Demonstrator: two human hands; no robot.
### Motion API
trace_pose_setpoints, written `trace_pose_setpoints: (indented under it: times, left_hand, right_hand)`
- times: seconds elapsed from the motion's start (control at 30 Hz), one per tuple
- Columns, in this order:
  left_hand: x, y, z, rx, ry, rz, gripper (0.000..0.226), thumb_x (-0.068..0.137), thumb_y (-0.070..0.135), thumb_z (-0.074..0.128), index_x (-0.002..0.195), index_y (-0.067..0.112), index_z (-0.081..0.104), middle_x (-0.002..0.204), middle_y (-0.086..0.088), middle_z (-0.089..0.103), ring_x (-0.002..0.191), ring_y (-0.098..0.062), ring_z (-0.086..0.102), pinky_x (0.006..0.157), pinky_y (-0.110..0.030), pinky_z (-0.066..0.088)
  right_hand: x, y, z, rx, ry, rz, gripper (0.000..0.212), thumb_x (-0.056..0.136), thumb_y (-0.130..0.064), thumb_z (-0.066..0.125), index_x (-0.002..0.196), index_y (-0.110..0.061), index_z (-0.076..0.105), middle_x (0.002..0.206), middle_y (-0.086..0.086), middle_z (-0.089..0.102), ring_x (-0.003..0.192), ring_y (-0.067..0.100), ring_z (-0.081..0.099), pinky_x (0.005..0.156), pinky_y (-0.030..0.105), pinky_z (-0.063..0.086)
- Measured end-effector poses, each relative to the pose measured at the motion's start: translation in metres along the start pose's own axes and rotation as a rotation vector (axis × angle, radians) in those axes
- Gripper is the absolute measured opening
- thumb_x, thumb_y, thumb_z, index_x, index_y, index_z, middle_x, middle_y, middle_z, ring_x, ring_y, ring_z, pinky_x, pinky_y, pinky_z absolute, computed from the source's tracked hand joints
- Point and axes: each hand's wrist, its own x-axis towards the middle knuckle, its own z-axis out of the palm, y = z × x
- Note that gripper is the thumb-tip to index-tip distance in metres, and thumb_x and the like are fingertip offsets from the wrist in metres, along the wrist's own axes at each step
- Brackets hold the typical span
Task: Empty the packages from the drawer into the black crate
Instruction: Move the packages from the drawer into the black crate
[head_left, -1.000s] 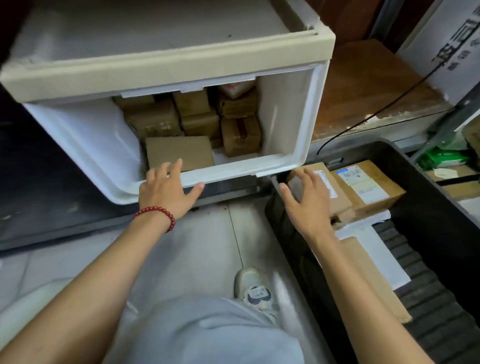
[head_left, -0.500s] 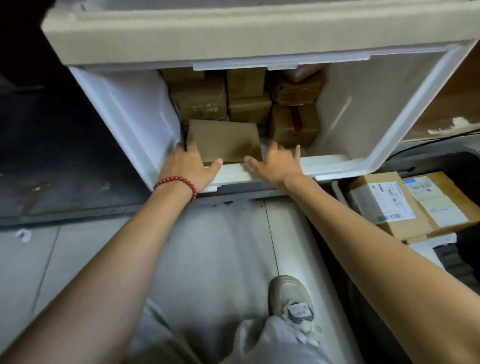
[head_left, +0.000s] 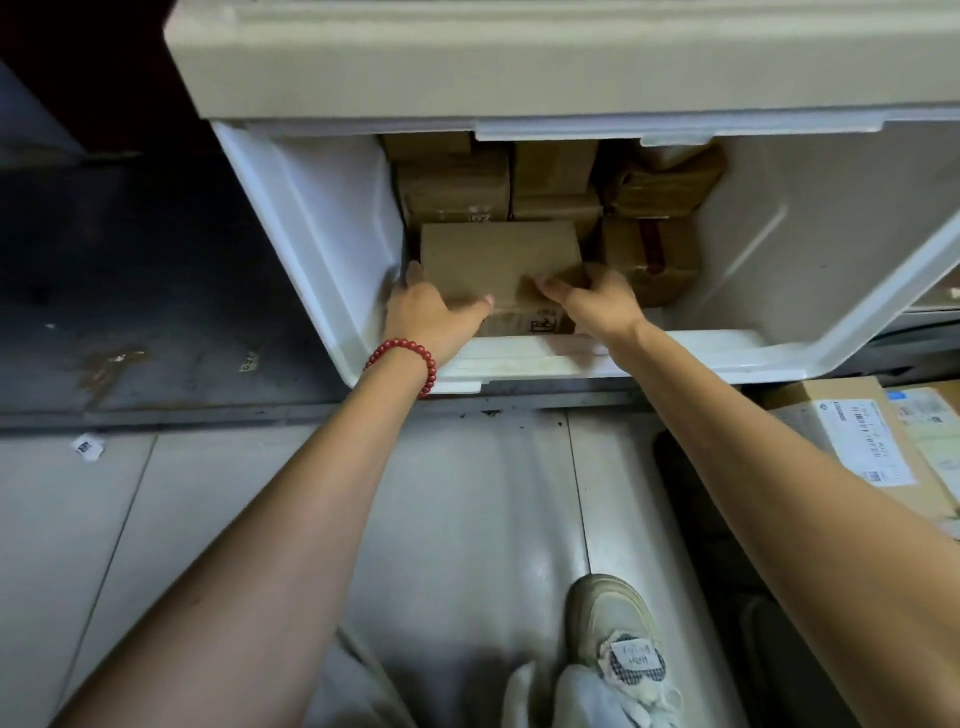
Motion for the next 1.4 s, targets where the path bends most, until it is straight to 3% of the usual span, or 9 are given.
trace_pose_setpoints:
  times: [0.1,0.33,0.47,0.63,0.83,1.03,1.13,1.27,1.4]
  left_hand:
    - [-0.017,0.013,-0.006,-0.108,0.095,0.079,0.091,0.082,0.052,0.066,0.151,0.012,0.021,0.155,-0.012,0.017,0.139,-0.030,0.028,0.107,-0.035,0.033]
    - [-0.086,0.031,0.000,-0.266,0.085,0.181,0.089,0.083,0.043,0.069,0.151,0.015,0.018,0.146,-0.004,0.024,0.126,-0.016,0.040,0.085,-0.008,0.027]
    - [-0.122,0.041,-0.004,-0.361,0.110,0.358,0.081,0.080,0.034,0.075,0.147,0.020,0.030,0.139,0.000,0.034,0.125,-0.012,0.043,0.101,-0.020,0.038]
    - [-0.160,0.058,-0.011,-0.449,0.085,0.533,0.069,0.079,0.036,0.075,0.138,0.029,0.041,0.136,0.005,0.049,0.118,-0.004,0.050,0.100,-0.032,0.048]
    - [-0.186,0.068,-0.007,-0.027,0.121,0.802,0.076,0.083,0.042,0.069,0.147,0.028,0.031,0.147,0.005,0.040,0.129,-0.014,0.034,0.107,-0.033,0.034]
    - [-0.182,0.058,-0.005,-0.157,0.099,0.571,0.070,0.075,0.048,0.074,0.131,0.024,0.039,0.124,0.007,0.051,0.116,-0.011,0.047,0.094,-0.028,0.044]
    - [-0.178,0.054,-0.008,-0.354,0.010,0.359,0.070,0.075,0.049,0.073,0.130,0.022,0.037,0.118,0.013,0.047,0.110,-0.006,0.050,0.084,-0.018,0.040]
    - [-0.174,0.045,-0.009,-0.451,-0.014,0.241,0.070,0.081,0.055,0.061,0.135,0.022,0.031,0.123,0.013,0.048,0.091,0.003,0.054,0.063,-0.003,0.037]
    - [-0.168,0.036,-0.015,-0.501,-0.010,0.196,0.091,0.074,0.075,0.056,0.141,0.022,0.025,0.127,0.011,0.050,0.104,-0.006,0.053,0.083,-0.017,0.043]
  right_hand:
    - [-0.001,-0.005,-0.011,0.090,0.131,-0.048,0.087,0.054,-0.075,0.065,0.125,-0.025,0.058,0.125,0.004,0.061,0.122,0.030,0.052,0.104,0.047,0.044]
    - [-0.079,-0.001,-0.040,0.297,0.269,-0.082,0.077,0.072,-0.047,0.072,0.138,-0.016,0.047,0.128,0.005,0.056,0.114,0.021,0.056,0.095,0.032,0.050]
    - [-0.134,0.010,-0.068,0.498,0.341,-0.154,0.055,0.090,-0.027,0.067,0.138,-0.023,0.041,0.126,-0.004,0.056,0.107,0.004,0.057,0.079,0.008,0.046]
    - [-0.175,0.032,-0.104,0.565,0.330,-0.008,0.051,0.085,-0.041,0.070,0.125,-0.028,0.041,0.121,-0.003,0.062,0.113,0.015,0.059,0.090,0.031,0.045]
    - [-0.206,0.070,-0.088,0.643,0.123,0.206,0.026,0.090,-0.046,0.061,0.104,-0.024,0.063,0.107,-0.002,0.072,0.103,0.018,0.062,0.081,0.033,0.044]
    - [-0.212,0.068,-0.089,0.747,0.221,0.064,0.046,0.086,-0.023,0.072,0.125,-0.013,0.050,0.120,0.002,0.067,0.109,0.013,0.065,0.078,0.032,0.055]
    - [-0.215,0.065,-0.090,0.659,0.315,-0.121,0.039,0.083,-0.004,0.072,0.112,-0.011,0.047,0.114,-0.002,0.063,0.101,0.002,0.064,0.093,0.036,0.054]
    - [-0.214,0.063,-0.091,0.463,0.272,-0.430,0.037,0.080,-0.002,0.076,0.100,-0.020,0.050,0.144,-0.002,0.049,0.131,0.010,0.049,0.100,0.026,0.047]
    - [-0.218,0.053,-0.089,0.250,0.317,-0.562,0.031,0.079,-0.021,0.080,0.096,-0.028,0.055,0.149,-0.016,0.042,0.139,0.001,0.036,0.108,0.028,0.033]
